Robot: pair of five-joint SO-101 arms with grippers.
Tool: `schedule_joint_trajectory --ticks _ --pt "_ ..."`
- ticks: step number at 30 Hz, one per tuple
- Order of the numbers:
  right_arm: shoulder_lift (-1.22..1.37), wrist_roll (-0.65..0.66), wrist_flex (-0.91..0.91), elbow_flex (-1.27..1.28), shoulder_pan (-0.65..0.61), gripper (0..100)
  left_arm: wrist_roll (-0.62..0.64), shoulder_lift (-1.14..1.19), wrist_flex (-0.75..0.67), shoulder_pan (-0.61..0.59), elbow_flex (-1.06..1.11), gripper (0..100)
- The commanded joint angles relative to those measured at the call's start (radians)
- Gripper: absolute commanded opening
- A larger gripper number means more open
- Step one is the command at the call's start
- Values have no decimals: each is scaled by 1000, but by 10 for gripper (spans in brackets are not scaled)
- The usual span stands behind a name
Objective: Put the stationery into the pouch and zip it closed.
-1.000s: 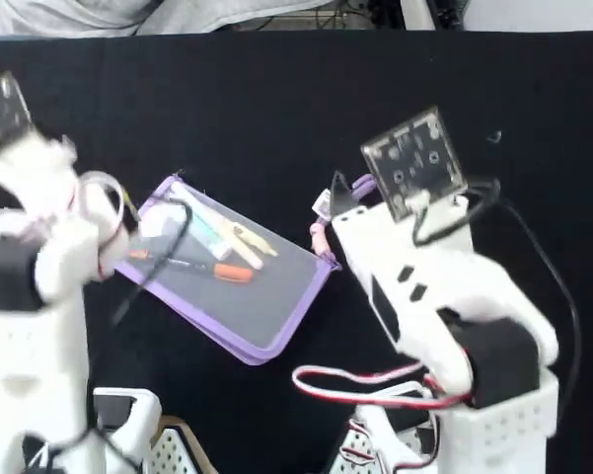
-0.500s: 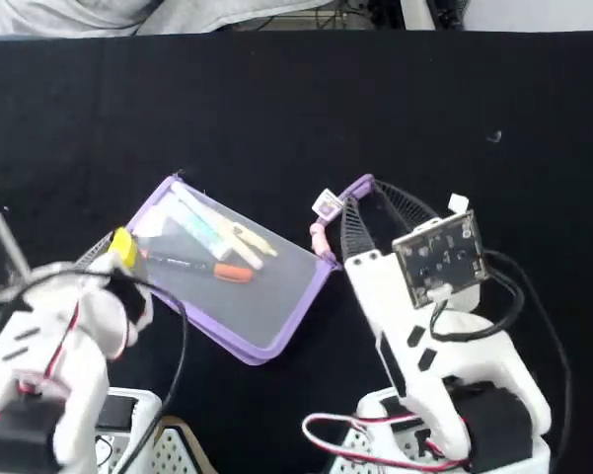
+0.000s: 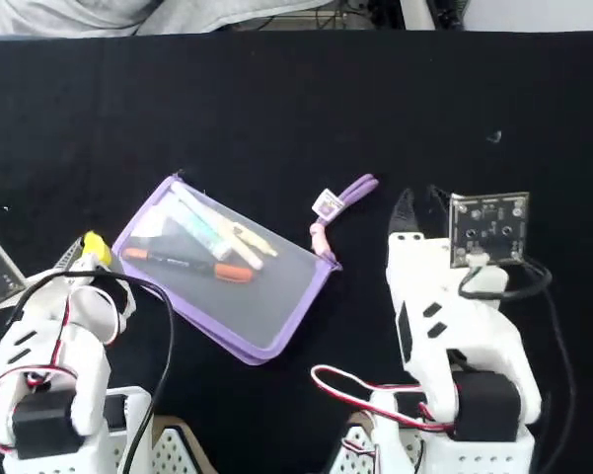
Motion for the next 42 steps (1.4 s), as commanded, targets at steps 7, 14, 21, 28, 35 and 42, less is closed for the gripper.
schedule_joint_trajectory --ticks 7,14,21,28,35,42 --pt "-479 9 -14 262 8 83 -6 -81 -18 -7 125 29" --pt "-466 49 -12 389 6 82 -11 -227 -26 -7 295 29" --pt "-481 49 -9 568 6 83 -12 -235 -20 31 397 29" --pt "-481 55 -11 731 6 85 -14 -235 -20 61 499 29" --pt "-478 57 6 826 6 85 -158 -233 51 59 611 29" --pt "-479 57 130 826 6 85 -293 -235 49 67 700 29"
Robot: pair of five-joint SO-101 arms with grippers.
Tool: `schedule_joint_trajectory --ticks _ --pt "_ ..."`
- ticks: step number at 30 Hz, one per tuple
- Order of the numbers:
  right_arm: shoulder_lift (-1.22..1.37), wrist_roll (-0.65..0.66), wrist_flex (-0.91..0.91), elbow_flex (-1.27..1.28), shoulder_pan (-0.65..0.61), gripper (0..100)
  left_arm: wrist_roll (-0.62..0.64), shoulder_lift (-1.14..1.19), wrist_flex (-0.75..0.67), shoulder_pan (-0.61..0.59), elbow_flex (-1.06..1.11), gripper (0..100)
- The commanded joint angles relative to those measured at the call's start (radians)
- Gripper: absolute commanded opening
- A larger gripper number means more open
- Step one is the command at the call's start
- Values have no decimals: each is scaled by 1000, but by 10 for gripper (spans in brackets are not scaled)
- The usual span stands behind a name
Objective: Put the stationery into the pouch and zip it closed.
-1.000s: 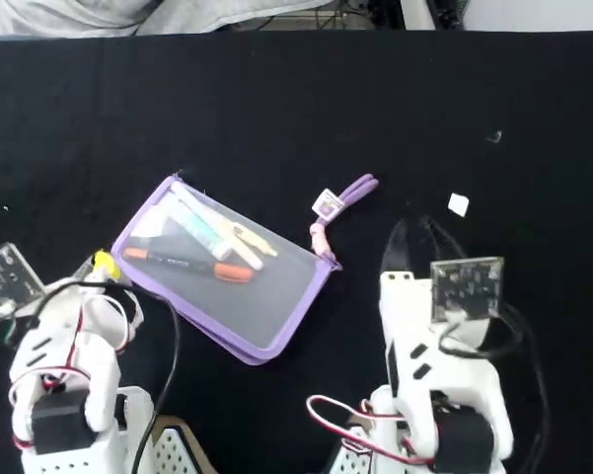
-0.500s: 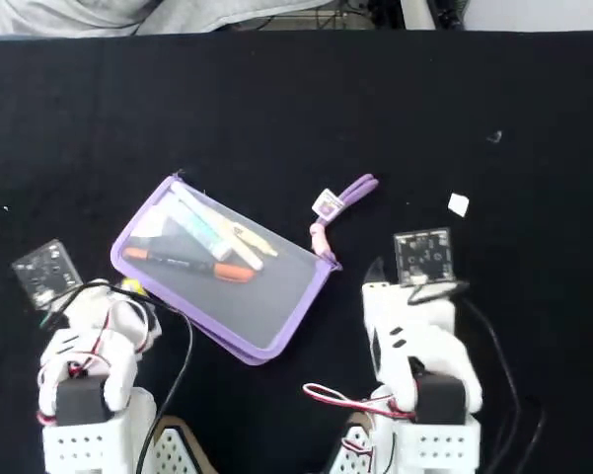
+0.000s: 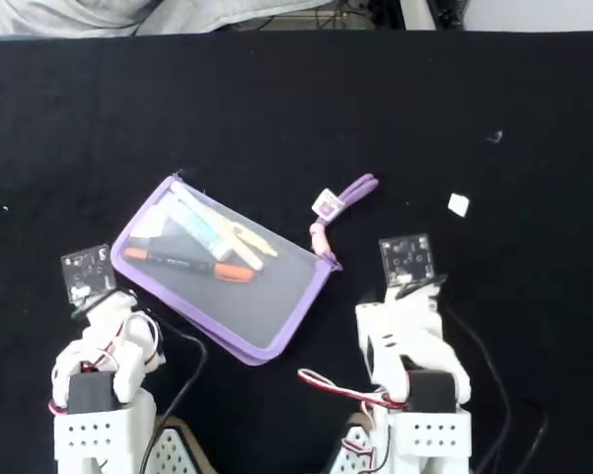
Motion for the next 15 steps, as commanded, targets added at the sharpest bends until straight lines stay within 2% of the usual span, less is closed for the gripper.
schedule_joint_trajectory --ticks 1,7,15 --pt "-88 6 55 -2 6 85 -31 -3 2 19 28 30" --pt "-88 6 130 -2 6 85 -29 -2 18 10 28 30" --pt "-88 6 137 -2 14 82 -29 -2 31 12 28 30"
